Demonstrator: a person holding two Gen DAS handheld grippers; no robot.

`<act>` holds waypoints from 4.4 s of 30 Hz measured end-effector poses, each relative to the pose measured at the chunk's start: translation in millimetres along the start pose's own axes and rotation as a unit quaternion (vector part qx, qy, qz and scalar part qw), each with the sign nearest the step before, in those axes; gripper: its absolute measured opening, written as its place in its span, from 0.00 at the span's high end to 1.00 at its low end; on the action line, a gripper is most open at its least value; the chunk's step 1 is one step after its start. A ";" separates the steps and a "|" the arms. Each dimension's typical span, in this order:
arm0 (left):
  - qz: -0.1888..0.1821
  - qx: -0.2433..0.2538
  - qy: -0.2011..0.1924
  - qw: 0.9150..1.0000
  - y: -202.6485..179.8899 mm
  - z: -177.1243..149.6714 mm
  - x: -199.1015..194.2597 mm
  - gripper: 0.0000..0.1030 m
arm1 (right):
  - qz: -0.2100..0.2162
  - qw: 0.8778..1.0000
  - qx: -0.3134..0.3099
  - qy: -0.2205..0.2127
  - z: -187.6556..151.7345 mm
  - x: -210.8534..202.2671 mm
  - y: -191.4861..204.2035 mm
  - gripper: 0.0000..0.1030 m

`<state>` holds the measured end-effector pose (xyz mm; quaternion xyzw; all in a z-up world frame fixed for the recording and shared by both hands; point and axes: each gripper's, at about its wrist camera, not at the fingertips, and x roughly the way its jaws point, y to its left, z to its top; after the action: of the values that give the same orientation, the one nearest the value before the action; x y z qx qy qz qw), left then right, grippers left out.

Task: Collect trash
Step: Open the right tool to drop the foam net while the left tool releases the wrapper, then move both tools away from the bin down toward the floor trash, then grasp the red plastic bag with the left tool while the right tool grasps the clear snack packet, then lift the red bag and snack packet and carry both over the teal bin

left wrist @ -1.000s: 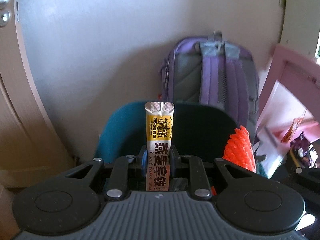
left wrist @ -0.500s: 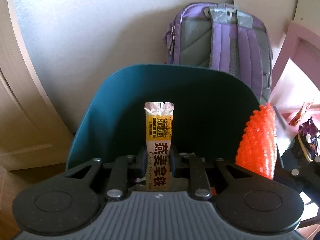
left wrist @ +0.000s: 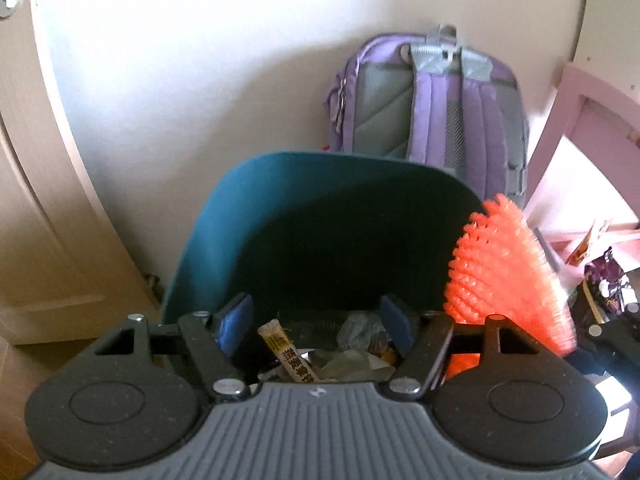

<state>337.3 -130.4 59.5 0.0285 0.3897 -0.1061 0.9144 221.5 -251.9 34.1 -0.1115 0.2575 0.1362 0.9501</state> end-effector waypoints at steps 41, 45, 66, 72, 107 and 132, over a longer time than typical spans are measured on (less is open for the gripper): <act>0.086 -0.090 -0.111 0.986 240.0 -245.2 -139.0 0.00 | 0.178 0.979 -0.055 0.082 -73.5 46.4 187.2 0.44; 0.096 -0.111 -0.069 0.987 274.5 -294.1 -108.0 0.00 | 0.198 0.972 -0.066 0.112 -84.1 92.0 222.4 0.44; 0.150 -0.477 0.295 0.814 361.5 -587.8 91.2 0.00 | 0.211 0.924 -0.056 0.314 -192.2 335.8 393.4 0.44; 0.140 -0.497 0.348 0.783 349.7 -628.5 142.5 0.00 | 0.160 0.915 -0.050 0.366 -234.7 410.0 418.1 0.45; 0.093 -0.592 0.384 0.703 340.3 -710.4 203.3 0.43 | 0.139 0.909 -0.115 0.374 -277.6 462.1 427.2 0.99; 0.129 -0.492 0.135 0.851 353.2 -496.8 30.0 0.44 | 0.159 0.973 -0.049 0.162 -80.9 113.4 286.1 1.00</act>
<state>82.9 276.1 -318.0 -0.3607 0.5030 0.2231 0.7531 188.0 16.5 -133.6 -0.1364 0.4154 0.2780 0.8553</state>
